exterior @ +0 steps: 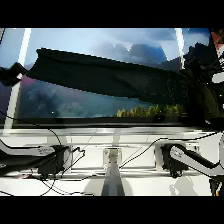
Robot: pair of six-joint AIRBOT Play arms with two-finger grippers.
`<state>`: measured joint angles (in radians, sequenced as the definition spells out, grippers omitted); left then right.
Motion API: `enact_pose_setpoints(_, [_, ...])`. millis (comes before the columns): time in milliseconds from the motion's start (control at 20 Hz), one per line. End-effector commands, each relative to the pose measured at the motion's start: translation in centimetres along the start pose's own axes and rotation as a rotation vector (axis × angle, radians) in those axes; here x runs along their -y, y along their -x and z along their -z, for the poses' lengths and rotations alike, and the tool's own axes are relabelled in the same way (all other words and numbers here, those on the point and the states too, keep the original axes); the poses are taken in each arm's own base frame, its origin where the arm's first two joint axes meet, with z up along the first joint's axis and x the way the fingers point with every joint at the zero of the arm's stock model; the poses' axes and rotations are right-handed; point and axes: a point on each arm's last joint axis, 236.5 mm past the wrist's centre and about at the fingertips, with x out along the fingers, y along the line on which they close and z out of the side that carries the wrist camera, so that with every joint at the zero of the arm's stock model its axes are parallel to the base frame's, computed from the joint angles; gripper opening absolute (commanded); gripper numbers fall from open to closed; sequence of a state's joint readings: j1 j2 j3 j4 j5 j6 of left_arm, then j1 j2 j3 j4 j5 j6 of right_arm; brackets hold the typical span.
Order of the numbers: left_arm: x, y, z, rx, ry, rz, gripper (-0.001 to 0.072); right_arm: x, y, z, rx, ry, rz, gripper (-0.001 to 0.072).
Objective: Fold the clothes and pants, and hang the long-sleeved shirts on hangers.
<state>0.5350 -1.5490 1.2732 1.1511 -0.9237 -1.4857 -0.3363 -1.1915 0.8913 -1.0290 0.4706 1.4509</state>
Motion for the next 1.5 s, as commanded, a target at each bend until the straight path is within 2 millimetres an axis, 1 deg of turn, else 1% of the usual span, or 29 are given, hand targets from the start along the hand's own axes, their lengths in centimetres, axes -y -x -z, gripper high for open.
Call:
enact_pose_setpoints(0, [-0.1,-3.4,0.7,0.065,0.232,0.092,0.0602,-0.1,0.0,0.2,-0.013,0.03,-0.004,0.0687])
enact_pose_setpoints(150, [-1.1,-6.3,-0.3,0.124,0.365,0.115,0.0602,-0.2,0.0,0.2,-0.012,0.03,-0.004,0.0687])
enact_pose_setpoints(250, [-1.8,-7.7,-1.6,0.187,0.435,0.127,0.0601,-0.2,0.0,0.2,-0.012,0.029,-0.005,0.0687])
enact_pose_setpoints(350, [-2.0,-8.4,-3.1,0.256,0.383,0.114,0.0599,-0.3,0.1,0.1,-0.013,0.035,-0.006,0.0686])
enact_pose_setpoints(400, [-2.0,-8.7,-3.7,0.282,0.356,0.099,0.0576,-0.5,0.2,-0.1,-0.015,0.038,-0.012,0.0686])
enact_pose_setpoints(500, [-2.0,-9.3,-4.4,0.327,0.326,0.074,0.0397,-1.4,0.7,-0.9,-0.018,0.046,-0.03,0.0683])
enact_pose_setpoints(550, [-1.9,-9.4,-4.7,0.343,0.301,0.065,0.0216,-2.0,1.0,-1.4,-0.018,0.052,-0.042,0.065])
enact_pose_setpoints(600, [-1.8,-9.2,-4.9,0.354,0.256,0.057,0.0029,-2.6,1.3,-1.9,-0.017,0.059,-0.054,0.0527])
enact_pose_setpoints(650, [-1.2,-8.8,-5.3,0.356,0.211,0.063,0.0018,-3.5,1.6,-2.3,-0.016,0.072,-0.069,0.0354])
enact_pose_setpoints(700, [-0.7,-8.0,-5.9,0.361,0.185,0.077,0.0018,-4.7,1.9,-2.5,-0.02,0.091,-0.089,0.0197])
enact_pose_setpoints(750, [0.1,-6.8,-6.5,0.365,0.15,0.091,0.0018,-6.2,2.1,-2.5,-0.028,0.128,-0.115,0.0085])
enact_pose_setpoints(800, [1.1,-5.1,-7.0,0.367,0.059,0.092,0.0017,-7.8,2.3,-2.2,-0.04,0.176,-0.143,0.002])
enact_pose_setpoints(900, [2.8,-1.1,-7.3,0.372,-0.116,0.072,0.0017,-11.6,2.5,-1.6,-0.06,0.234,-0.205,0.0019])
enact_pose_setpoints(950, [3.9,1.2,-6.9,0.365,-0.177,0.075,0.0017,-13.6,2.5,-1.1,-0.067,0.261,-0.239,0.0019])
enact_pose_setpoints(1000, [4.9,3.5,-6.5,0.36,-0.23,0.078,0.0017,-15.4,2.4,-0.3,-0.081,0.286,-0.269,0.0019])
enact_pose_setpoints(1050, [5.9,6.1,-5.9,0.358,-0.282,0.081,0.0017,-17.3,2.1,0.9,-0.108,0.308,-0.3,0.0019])
enact_pose_setpoints(1200, [8.6,13.6,-4.5,0.407,-0.39,0.092,0.0017,-23.6,0.9,5.9,-0.212,0.351,-0.394,0.0018])
enact_pose_setpoints(1250, [9.6,16.0,-4.0,0.435,-0.411,0.104,0.0017,-26.0,0.5,7.9,-0.249,0.367,-0.427,0.0019])
enact_pose_setpoints(1350, [11.3,20.0,-2.5,0.472,-0.454,0.126,0.0018,-30.7,0.0,12.3,-0.322,0.407,-0.49,0.0019])
enact_pose_setpoints(1450, [12.5,23.2,-0.8,0.495,-0.488,0.148,0.0018,-35.5,0.0,17.6,-0.403,0.444,-0.558,0.0018])
